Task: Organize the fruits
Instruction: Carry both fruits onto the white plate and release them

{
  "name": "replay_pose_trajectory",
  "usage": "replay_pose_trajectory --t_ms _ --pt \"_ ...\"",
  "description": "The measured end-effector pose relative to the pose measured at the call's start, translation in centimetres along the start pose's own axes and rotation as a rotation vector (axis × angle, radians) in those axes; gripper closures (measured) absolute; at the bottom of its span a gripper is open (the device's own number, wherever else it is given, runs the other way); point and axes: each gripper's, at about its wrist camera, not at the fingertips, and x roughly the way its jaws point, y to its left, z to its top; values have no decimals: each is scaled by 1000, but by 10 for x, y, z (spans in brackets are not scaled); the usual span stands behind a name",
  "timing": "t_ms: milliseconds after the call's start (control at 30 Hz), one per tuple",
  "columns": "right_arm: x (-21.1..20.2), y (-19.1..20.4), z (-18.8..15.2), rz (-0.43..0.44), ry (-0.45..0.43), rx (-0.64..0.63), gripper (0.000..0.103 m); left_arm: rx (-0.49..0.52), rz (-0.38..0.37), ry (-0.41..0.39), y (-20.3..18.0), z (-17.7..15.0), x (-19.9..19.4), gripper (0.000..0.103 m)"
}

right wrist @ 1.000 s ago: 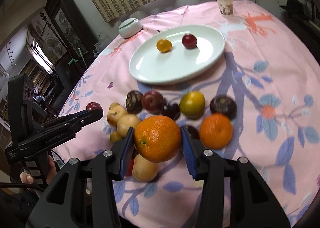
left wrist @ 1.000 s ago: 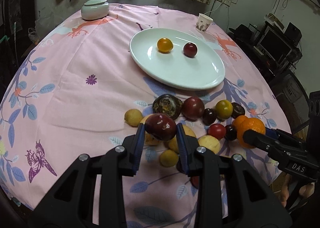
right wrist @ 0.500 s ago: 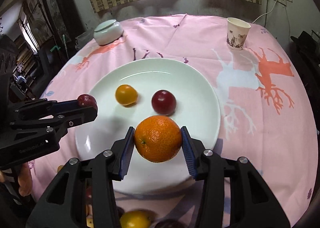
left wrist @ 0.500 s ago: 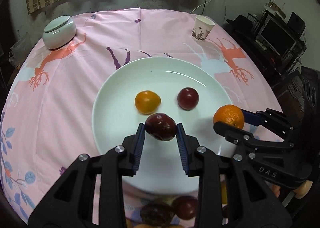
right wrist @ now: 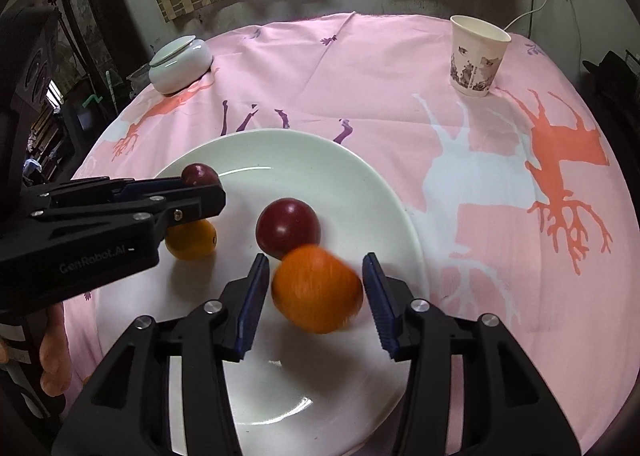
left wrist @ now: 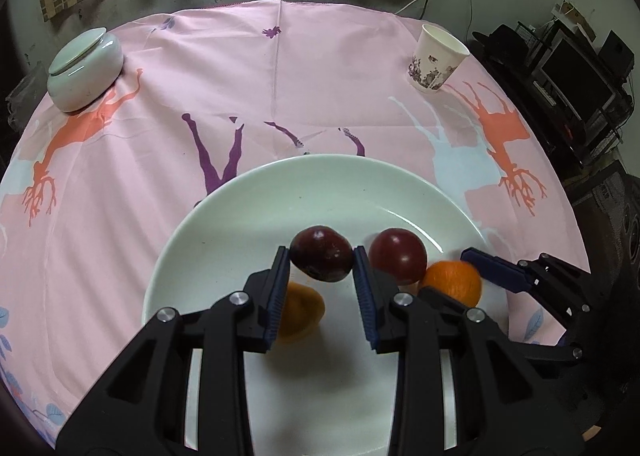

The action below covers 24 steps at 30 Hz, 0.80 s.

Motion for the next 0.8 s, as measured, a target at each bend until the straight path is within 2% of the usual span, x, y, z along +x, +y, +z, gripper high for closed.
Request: replay_pose_trajectory --t_ms 67,100,133,267,333,367,433,533,600,667,733,800 --pt "-6 4 1 -41 -42 -29 32 0 9 -12 -2 1 0 63" --pt "-8 7 2 -54 -52 -50 32 -1 13 -21 -2 1 -2 51" --pt "-11 9 2 -64 -55 -72 32 -2 18 -35 -2 1 -5 43" --pt "-27 22 -4 -140 -56 -145 30 2 17 -68 0 -1 -29 31" --pt "-42 30 -16 -171 -56 -178 14 6 27 -101 3 -11 -49 19" --pt "-51 35 -24 -192 -64 -196 4 6 41 -124 5 -19 -62 15" --pt "-78 44 -47 -211 -105 -218 3 2 66 -188 10 -43 -91 6" --pt "-124 49 -89 -151 -180 -176 3 -57 95 -284 24 -90 -131 2" --pt "-151 47 -120 -69 -232 -111 1 -129 102 -331 37 -132 -151 2" --pt "-168 47 -156 13 -270 -44 1 -183 120 -326 49 -172 -160 2" --pt "-173 53 -188 53 -240 -8 1 -206 169 -287 58 -210 -161 2" --pt "-173 60 -214 8 -205 3 1 -209 210 -244 65 -242 -160 2"
